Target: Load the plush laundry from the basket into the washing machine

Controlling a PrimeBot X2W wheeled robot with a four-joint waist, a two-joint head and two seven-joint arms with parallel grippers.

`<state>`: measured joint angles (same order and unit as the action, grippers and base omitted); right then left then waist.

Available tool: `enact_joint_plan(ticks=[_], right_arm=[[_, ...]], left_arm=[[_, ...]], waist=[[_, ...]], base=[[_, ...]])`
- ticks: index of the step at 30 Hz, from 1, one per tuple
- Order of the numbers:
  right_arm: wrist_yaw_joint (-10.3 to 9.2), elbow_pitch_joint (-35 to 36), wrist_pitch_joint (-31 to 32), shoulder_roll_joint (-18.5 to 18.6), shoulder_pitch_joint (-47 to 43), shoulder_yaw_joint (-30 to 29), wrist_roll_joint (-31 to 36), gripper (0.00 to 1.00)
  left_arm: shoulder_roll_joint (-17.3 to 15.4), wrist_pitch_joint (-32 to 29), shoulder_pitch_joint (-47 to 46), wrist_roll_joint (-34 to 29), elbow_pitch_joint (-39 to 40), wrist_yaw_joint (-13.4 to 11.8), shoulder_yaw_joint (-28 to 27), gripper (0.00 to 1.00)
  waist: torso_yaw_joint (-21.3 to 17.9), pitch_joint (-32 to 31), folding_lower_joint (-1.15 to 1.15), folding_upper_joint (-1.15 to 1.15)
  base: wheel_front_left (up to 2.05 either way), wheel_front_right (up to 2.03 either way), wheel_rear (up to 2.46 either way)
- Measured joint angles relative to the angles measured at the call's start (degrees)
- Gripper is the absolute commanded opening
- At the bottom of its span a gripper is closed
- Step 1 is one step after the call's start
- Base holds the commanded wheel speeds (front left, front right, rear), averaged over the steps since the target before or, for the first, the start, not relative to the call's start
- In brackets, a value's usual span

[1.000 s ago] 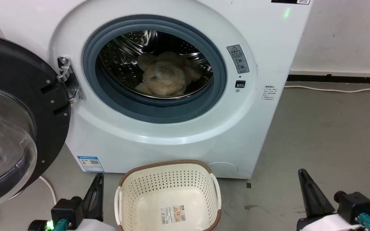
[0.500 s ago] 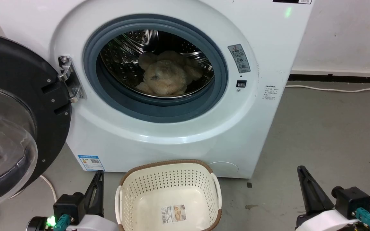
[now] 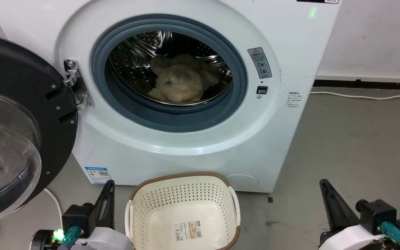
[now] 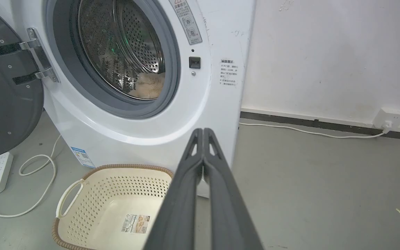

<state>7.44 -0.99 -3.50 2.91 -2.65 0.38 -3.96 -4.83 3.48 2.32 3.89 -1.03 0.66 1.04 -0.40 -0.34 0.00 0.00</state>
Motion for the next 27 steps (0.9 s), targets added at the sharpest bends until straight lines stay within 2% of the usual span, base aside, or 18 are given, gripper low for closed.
enact_joint_plan(ticks=[27], right_arm=[[0.01,0.58,3.23,0.0,1.82,-0.16,3.28,0.0]], left_arm=[[1.78,-3.05,-1.26,-3.21,0.62,-0.49,-0.69,0.0]], waist=[[0.38,0.33,0.0,0.0]], base=[[0.0,0.0,0.0]])
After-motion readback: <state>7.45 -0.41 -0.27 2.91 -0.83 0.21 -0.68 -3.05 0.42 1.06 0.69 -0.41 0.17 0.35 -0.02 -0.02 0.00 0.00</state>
